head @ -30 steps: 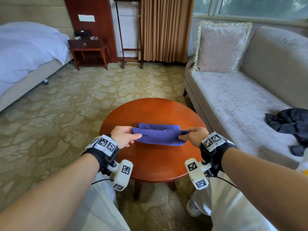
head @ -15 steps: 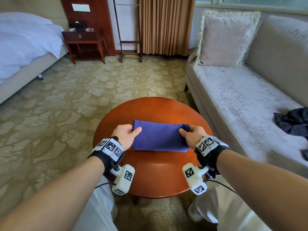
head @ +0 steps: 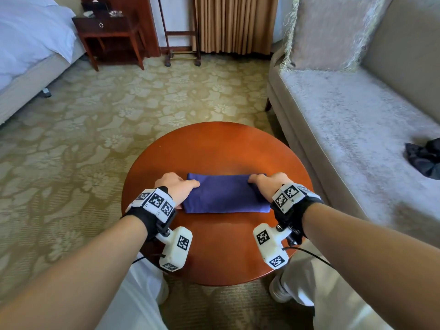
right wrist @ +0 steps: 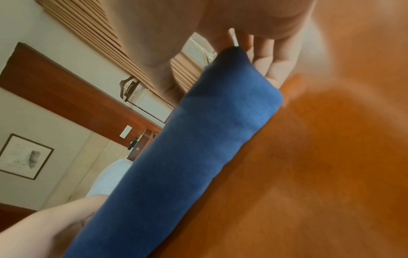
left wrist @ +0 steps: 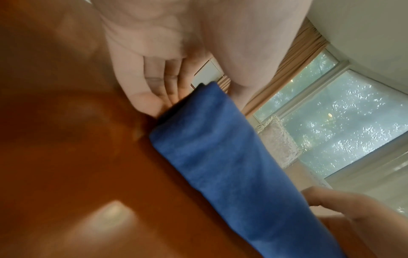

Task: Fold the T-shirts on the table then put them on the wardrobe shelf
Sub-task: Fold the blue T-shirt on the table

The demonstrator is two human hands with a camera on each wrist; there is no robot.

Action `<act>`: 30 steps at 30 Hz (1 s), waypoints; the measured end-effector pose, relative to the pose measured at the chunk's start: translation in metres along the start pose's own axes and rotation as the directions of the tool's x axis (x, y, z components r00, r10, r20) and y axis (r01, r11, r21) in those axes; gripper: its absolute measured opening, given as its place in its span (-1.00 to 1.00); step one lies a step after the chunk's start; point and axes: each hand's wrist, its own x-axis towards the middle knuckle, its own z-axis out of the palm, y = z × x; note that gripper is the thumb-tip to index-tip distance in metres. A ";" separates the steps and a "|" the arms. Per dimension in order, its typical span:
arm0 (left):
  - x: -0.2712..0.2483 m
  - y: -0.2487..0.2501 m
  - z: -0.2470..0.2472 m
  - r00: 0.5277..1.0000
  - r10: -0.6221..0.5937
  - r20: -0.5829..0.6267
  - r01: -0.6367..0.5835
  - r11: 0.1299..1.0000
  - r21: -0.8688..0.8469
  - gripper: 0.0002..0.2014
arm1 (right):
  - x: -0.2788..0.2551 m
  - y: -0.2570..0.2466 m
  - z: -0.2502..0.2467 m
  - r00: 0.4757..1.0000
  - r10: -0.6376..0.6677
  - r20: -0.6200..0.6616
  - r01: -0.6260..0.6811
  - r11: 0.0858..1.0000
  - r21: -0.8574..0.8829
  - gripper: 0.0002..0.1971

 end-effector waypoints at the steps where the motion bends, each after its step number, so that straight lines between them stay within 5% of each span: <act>1: 0.000 0.001 0.000 0.999 -0.031 0.017 0.032 0.999 -0.016 -0.71 | -0.001 -0.001 0.000 1.000 -0.011 0.021 0.012 1.000 -0.022 -0.55; 5: -0.004 0.008 0.003 0.994 -0.088 0.072 0.079 0.990 0.113 -0.21 | -0.005 -0.004 0.004 0.999 -0.022 0.045 0.029 0.988 -0.151 -0.61; 14: -0.020 0.001 0.006 0.992 -0.073 0.103 0.033 0.939 0.342 -0.01 | -0.027 0.000 0.007 0.991 0.008 0.137 0.025 0.971 -0.239 -0.66; 19: -0.042 0.023 0.008 0.995 -0.019 0.096 -0.002 0.976 0.219 -0.19 | -0.041 0.018 -0.017 0.983 -0.072 0.171 0.092 0.990 -0.109 -0.41; 23: -0.062 0.057 0.021 0.979 0.077 0.187 -0.068 0.996 -0.056 0.02 | -0.057 0.046 -0.070 0.996 -0.051 0.077 0.039 0.989 0.144 -0.46; 26: -0.061 0.089 0.053 0.950 0.209 0.230 -0.157 0.961 -0.227 0.11 | -0.056 0.080 -0.114 1.000 0.007 0.007 -0.009 0.950 0.313 -0.29; 30: -0.121 0.159 0.094 0.870 0.367 0.328 -0.251 0.904 -0.346 -0.12 | -0.084 0.127 -0.185 0.992 0.076 -0.096 -0.027 0.899 0.437 -0.59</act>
